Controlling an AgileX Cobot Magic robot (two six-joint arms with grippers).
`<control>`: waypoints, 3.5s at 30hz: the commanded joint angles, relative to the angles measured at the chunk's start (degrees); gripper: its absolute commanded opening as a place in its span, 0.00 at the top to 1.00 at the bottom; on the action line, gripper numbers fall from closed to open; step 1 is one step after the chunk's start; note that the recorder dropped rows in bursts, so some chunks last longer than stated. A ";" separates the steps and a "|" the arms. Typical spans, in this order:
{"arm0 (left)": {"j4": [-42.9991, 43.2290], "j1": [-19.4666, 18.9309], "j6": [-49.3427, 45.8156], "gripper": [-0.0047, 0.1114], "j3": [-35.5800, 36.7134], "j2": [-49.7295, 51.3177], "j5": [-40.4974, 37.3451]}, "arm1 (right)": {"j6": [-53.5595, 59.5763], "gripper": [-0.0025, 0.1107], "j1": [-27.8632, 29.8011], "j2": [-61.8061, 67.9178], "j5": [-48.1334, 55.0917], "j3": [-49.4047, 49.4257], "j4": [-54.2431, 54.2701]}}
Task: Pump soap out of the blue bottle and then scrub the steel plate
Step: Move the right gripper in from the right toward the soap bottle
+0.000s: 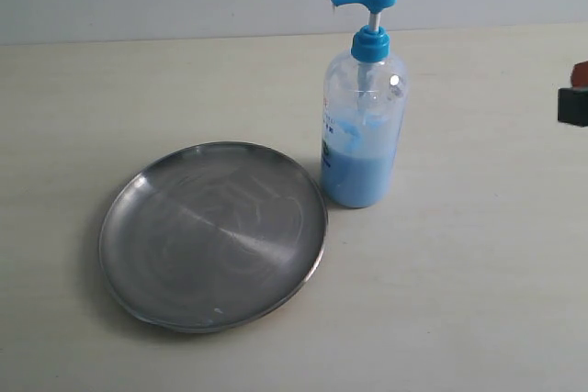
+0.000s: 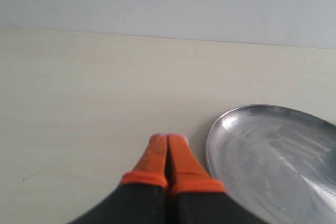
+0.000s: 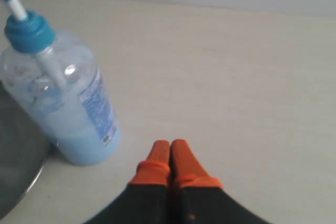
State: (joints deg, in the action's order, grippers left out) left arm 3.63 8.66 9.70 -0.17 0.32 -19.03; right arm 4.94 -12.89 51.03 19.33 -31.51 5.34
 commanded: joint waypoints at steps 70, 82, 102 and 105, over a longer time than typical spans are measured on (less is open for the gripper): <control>0.23 -0.16 -0.11 0.96 0.17 -0.32 0.33 | -5.30 0.76 -16.14 35.70 -82.00 26.43 -7.38; 0.23 -0.16 -0.11 0.96 0.17 -0.32 0.33 | -5.52 0.62 -16.14 35.70 -81.90 26.43 -7.38; 0.23 -0.16 -0.11 0.96 0.17 -0.32 0.33 | -2.02 0.32 -16.14 35.70 -83.40 26.43 -6.37; 0.23 -0.16 -0.11 0.96 0.17 -0.32 0.33 | -1.43 0.32 -16.14 35.77 -83.64 26.43 -6.37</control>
State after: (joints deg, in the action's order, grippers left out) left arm 3.72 8.66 9.70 -0.17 0.32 -19.07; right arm 2.48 -28.81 86.41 -62.99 -5.42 -1.19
